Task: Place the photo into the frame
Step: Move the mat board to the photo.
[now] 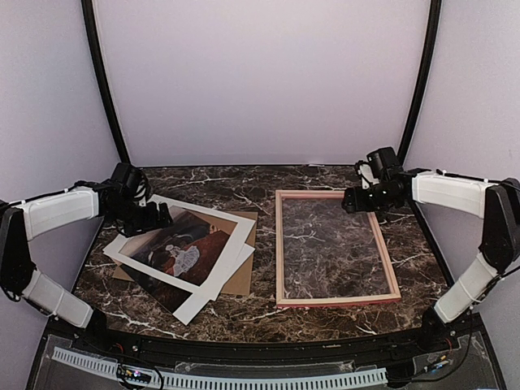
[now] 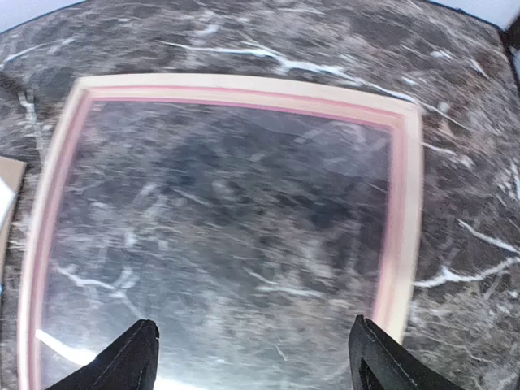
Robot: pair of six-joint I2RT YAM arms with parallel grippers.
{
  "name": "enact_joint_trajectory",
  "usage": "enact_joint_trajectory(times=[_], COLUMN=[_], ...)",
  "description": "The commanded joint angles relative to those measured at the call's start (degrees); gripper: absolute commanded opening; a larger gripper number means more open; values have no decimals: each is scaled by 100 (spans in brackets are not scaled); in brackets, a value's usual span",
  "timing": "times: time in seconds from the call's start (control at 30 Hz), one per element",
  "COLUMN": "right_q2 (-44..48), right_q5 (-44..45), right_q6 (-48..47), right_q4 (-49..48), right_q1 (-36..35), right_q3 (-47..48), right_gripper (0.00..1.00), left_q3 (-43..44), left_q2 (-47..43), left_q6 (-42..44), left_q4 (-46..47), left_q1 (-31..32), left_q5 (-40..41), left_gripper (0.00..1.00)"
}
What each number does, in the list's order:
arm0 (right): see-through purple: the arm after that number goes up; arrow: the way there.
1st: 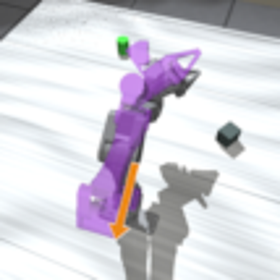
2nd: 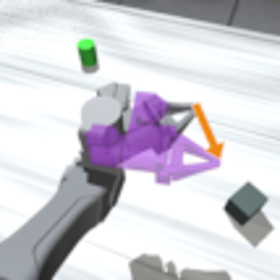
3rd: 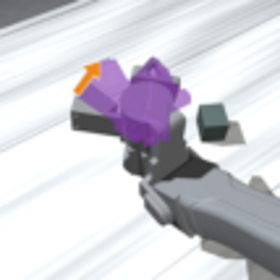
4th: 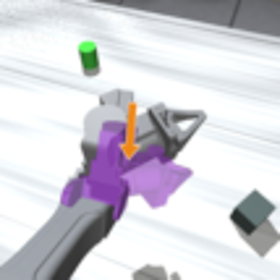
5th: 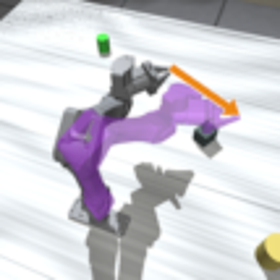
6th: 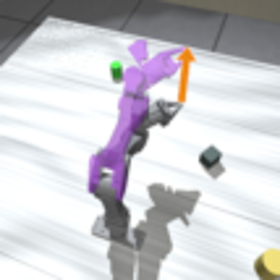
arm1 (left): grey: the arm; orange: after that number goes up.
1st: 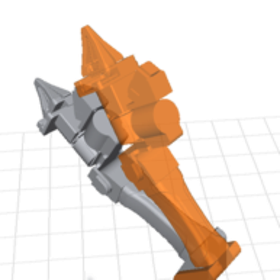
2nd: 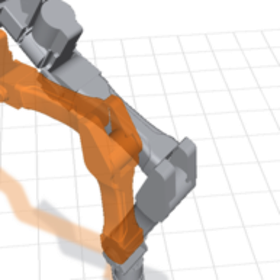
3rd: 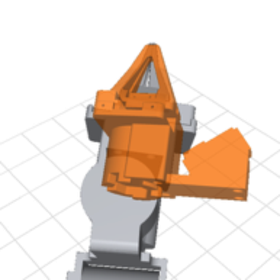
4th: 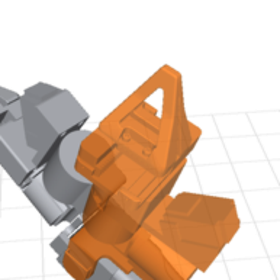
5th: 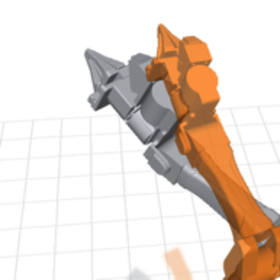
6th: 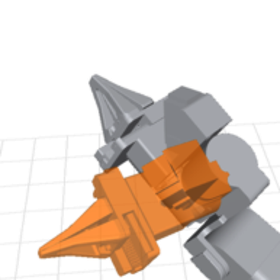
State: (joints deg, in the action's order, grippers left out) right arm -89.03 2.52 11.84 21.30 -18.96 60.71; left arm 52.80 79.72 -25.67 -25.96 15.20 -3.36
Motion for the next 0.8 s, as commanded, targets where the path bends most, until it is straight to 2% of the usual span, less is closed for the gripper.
enact_joint_trajectory(times=[0.0, 0.2, 0.27, 0.37, 0.77], right_q2=[-152, -1027, -1380, -1862, -3143], right_q5=[-712, -1099, -1183, -1295, -1594], right_q6=[411, 530, 543, 534, 575], right_q4=[-398, -583, -568, -544, -508], right_q1=[-658, -1720, -2077, -2583, -3459], right_q3=[364, 1044, 1335, 1741, 2733], right_gripper=[82, 81, 81, 81, 79], left_q3=[-209, -41, 115, 277, 2309], left_q2=[-121, 494, 833, 1333, 3076], left_q6=[-17, 16, -153, -332, 76], left_q4=[435, 1076, 1329, 1591, 1314], left_q1=[-611, -1603, -2081, -2648, -2793], left_q5=[-464, -817, -1549, -2068, -1492], left_gripper=[99, 99, 99, 98, 97])
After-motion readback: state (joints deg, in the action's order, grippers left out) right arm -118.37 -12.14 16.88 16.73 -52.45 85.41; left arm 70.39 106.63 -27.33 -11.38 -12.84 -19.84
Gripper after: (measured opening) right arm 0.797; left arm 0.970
